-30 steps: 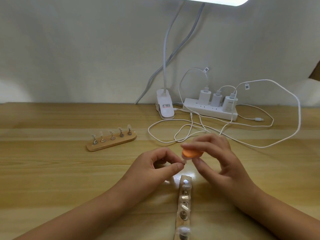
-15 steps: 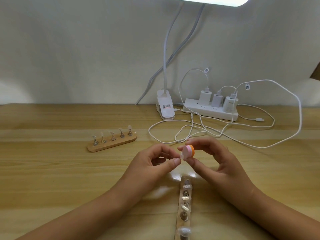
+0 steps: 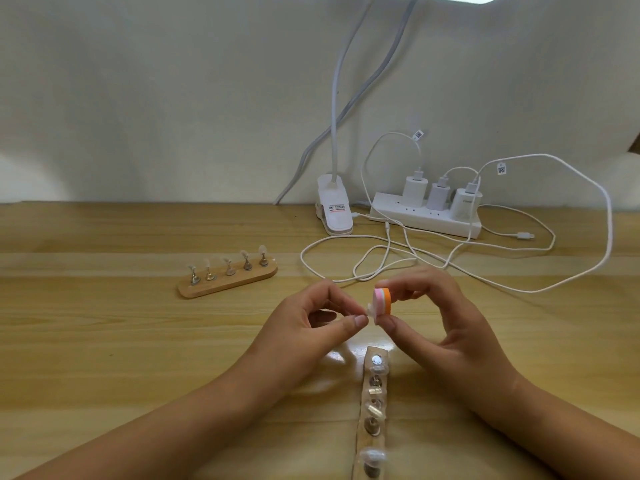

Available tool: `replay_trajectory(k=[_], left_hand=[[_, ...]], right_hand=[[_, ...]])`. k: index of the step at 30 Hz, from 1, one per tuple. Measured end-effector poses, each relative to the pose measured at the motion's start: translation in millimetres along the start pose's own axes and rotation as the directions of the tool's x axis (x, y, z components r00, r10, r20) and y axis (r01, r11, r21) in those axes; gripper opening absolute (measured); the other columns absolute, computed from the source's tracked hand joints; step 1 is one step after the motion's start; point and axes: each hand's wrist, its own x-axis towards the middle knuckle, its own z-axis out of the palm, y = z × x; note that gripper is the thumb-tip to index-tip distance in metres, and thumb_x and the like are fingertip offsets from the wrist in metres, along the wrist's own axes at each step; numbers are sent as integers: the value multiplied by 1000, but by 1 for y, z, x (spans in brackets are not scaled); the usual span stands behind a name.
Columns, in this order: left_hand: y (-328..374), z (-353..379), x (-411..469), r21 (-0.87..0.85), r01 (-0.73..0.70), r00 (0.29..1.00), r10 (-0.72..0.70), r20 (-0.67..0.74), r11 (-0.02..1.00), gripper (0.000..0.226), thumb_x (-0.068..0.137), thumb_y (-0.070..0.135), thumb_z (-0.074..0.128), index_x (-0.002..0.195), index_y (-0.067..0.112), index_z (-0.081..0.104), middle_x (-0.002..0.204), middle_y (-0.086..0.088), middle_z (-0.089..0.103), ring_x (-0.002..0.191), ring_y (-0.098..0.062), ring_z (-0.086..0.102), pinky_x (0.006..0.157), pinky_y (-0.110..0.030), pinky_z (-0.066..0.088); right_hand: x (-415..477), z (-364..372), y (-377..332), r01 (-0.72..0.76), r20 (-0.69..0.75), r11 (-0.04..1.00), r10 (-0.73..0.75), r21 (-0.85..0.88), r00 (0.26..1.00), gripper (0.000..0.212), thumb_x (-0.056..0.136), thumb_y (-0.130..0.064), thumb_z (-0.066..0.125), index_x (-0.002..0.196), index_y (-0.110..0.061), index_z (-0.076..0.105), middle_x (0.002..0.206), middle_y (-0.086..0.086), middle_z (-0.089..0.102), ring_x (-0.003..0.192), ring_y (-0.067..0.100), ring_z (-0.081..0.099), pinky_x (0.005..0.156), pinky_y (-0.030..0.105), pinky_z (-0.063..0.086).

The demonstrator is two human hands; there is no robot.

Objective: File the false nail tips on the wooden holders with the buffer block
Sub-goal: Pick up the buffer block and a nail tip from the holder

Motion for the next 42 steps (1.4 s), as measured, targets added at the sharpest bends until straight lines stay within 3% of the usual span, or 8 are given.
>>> replay_trajectory(k=[4,8,16,19,21,36,39,42], left_hand=[[-1,0,0,-3,-1,1000,0,-10,1000,6,74,32,74,76,31,68,80,8,68,77,-17,60,75,-34,49],[-1,0,1,7,-2,1000,2,-9,1000,7,74,31,74,76,29,68,81,7,69,78,-17,61,75,-41,52],[1,-1,0,-24,0,1000,0,-8,1000,10,81,23,76,77,29,69,87,2,71,81,-11,66,76,-28,51],[2,-1,-1,-18,3,1000,-3,0,1000,14,83,19,74,77,30,68,87,2,70,82,-14,64,77,-33,51],[2,-1,-1,-8,0,1000,1,9,1000,11,82,21,74,78,30,69,88,0,71,83,-18,65,79,-38,52],[1,0,0,-9,14,1000,-14,6,1000,5,75,31,73,77,29,68,86,3,71,80,-13,64,77,-33,50],[0,0,0,1,12,1000,-12,11,1000,6,76,30,72,79,28,68,88,2,72,81,-18,65,79,-37,51],[1,0,0,1,17,1000,-17,10,1000,5,75,31,73,78,31,69,86,5,70,79,-14,63,79,-39,52]], right_hand=[[1,0,1,-49,16,998,48,27,999,26,85,-36,65,107,-23,64,98,-5,65,95,20,61,85,34,48],[-1,1,0,-26,15,999,25,41,1000,24,85,-35,66,107,-25,62,97,-8,63,94,19,61,84,30,47],[0,1,3,-123,35,987,120,106,992,27,84,-39,65,105,-23,64,101,-9,67,99,19,63,86,35,50],[-1,0,3,-62,-14,994,64,90,998,26,85,-35,66,107,-22,63,102,-6,67,97,19,63,85,32,50],[0,0,3,-111,29,988,109,103,994,27,84,-39,66,106,-22,64,101,-7,67,97,20,63,83,33,51],[-1,0,4,-112,2,984,112,138,994,25,86,-36,66,107,-22,65,103,-6,68,94,21,65,78,38,53],[0,0,5,-164,54,975,158,149,986,28,85,-39,65,109,-24,65,104,-7,68,96,21,65,78,38,54],[0,-1,5,-124,-8,981,127,148,992,27,87,-40,64,110,-25,64,108,-8,68,99,23,64,80,38,53]])
